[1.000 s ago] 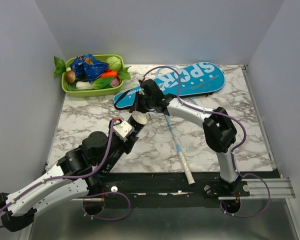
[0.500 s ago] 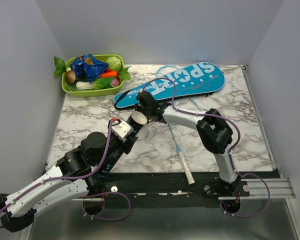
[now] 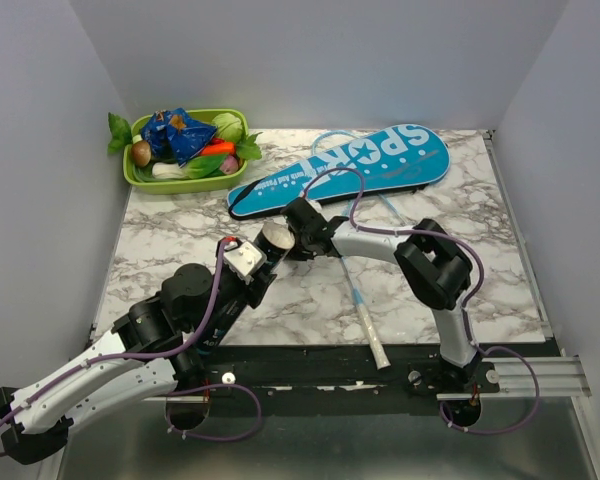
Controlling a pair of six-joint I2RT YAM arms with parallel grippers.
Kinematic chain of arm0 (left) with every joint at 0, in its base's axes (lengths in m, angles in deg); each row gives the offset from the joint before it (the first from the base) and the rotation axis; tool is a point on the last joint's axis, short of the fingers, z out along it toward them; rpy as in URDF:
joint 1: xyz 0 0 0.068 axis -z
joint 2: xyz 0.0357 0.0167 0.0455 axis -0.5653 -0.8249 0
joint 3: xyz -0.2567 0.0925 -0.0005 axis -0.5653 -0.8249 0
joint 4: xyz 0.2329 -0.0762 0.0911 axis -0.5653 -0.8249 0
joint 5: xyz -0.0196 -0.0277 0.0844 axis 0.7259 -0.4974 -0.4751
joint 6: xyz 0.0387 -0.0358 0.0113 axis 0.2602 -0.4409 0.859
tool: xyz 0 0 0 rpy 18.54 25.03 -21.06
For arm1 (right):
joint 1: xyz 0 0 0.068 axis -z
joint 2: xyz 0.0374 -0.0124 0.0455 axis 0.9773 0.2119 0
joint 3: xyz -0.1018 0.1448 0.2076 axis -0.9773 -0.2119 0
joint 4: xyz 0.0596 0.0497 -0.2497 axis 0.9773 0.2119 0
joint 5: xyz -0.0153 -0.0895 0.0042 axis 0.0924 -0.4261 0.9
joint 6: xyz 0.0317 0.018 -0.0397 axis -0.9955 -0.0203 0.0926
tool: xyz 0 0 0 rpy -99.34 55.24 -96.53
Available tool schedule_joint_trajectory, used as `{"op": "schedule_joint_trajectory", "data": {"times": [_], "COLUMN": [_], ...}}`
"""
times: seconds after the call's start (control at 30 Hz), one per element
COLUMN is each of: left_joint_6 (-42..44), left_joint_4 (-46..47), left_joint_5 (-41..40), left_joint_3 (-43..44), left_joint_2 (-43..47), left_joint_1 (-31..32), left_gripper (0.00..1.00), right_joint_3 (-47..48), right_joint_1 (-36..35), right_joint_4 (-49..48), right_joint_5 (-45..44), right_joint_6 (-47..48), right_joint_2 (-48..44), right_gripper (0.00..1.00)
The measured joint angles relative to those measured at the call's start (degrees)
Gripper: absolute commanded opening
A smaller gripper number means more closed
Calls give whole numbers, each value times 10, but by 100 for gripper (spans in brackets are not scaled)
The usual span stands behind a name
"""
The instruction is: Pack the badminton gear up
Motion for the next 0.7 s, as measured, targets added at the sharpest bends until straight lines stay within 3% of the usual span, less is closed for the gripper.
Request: {"op": "schedule_joint_trajectory", "data": {"times": [0.7], "left_joint_6": [0], "left_joint_4": [0], "left_joint_5": [0], "left_joint_3": [0], "left_joint_2": [-3], "left_joint_1": [0], "left_gripper": [0], "right_joint_3": [-122], "right_joint_1": [57], "right_joint_4": [-3], "right_joint_5": [-55], "right_joint_6": [5], "right_joint_2": [-119], "right_gripper": [0]}}
